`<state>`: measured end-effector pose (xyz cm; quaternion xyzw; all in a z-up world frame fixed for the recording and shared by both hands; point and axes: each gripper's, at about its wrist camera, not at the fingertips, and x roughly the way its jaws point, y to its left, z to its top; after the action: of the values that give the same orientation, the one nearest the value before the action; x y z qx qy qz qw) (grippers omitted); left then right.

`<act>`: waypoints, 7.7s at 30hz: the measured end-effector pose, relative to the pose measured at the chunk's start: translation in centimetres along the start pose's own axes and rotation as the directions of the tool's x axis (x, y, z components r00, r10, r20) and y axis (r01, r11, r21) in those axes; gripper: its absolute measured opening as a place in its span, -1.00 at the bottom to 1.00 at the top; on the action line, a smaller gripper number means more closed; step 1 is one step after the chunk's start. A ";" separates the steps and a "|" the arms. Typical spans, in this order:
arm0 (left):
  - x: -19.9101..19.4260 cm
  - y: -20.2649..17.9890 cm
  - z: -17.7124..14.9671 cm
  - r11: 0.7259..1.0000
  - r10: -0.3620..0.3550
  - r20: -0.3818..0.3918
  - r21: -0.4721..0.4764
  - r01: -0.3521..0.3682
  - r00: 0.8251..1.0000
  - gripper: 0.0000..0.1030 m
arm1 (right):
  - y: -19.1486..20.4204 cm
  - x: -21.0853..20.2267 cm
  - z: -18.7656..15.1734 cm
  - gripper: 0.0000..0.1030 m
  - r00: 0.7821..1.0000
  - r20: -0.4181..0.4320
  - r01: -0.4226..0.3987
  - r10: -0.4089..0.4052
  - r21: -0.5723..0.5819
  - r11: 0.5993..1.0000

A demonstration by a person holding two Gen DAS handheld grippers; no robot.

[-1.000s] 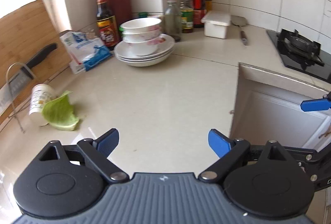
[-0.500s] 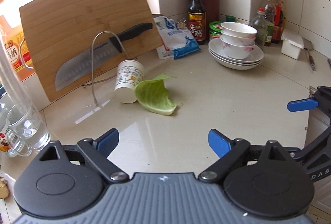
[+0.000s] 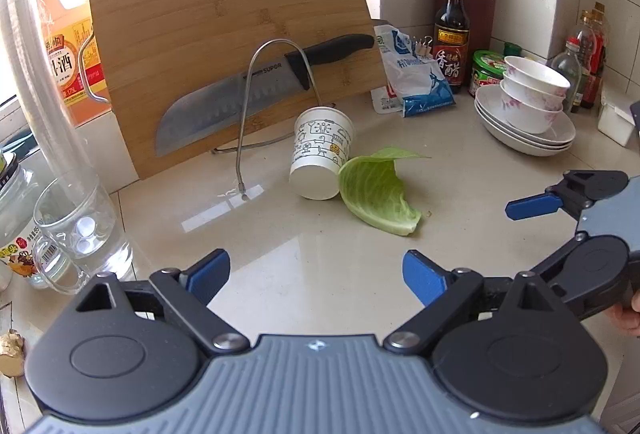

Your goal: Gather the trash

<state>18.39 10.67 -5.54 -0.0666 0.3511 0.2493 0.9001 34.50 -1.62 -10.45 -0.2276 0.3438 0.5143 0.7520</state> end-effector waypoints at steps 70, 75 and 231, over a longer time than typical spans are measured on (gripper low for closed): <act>12.2 0.5 5.9 0.995 -0.075 -0.014 0.070 0.076 0.997 0.78 | -2.9 1.1 2.5 -0.68 0.994 0.097 0.039 -0.044 0.057 0.998; 15.1 0.0 6.8 0.993 -0.072 -0.050 0.086 0.076 0.996 0.64 | -3.3 0.9 2.0 -0.68 0.994 0.089 0.051 -0.058 0.078 0.996; 2.0 -39.8 -19.0 0.676 -0.247 -0.461 0.548 0.493 0.852 0.77 | -7.0 -20.9 -40.5 1.00 0.769 -0.501 0.609 -0.396 0.764 0.216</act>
<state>27.97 -28.58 -23.25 0.1351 0.5475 -0.0950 0.8203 24.67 -45.25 -21.52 0.0640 0.5420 -0.0532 0.8363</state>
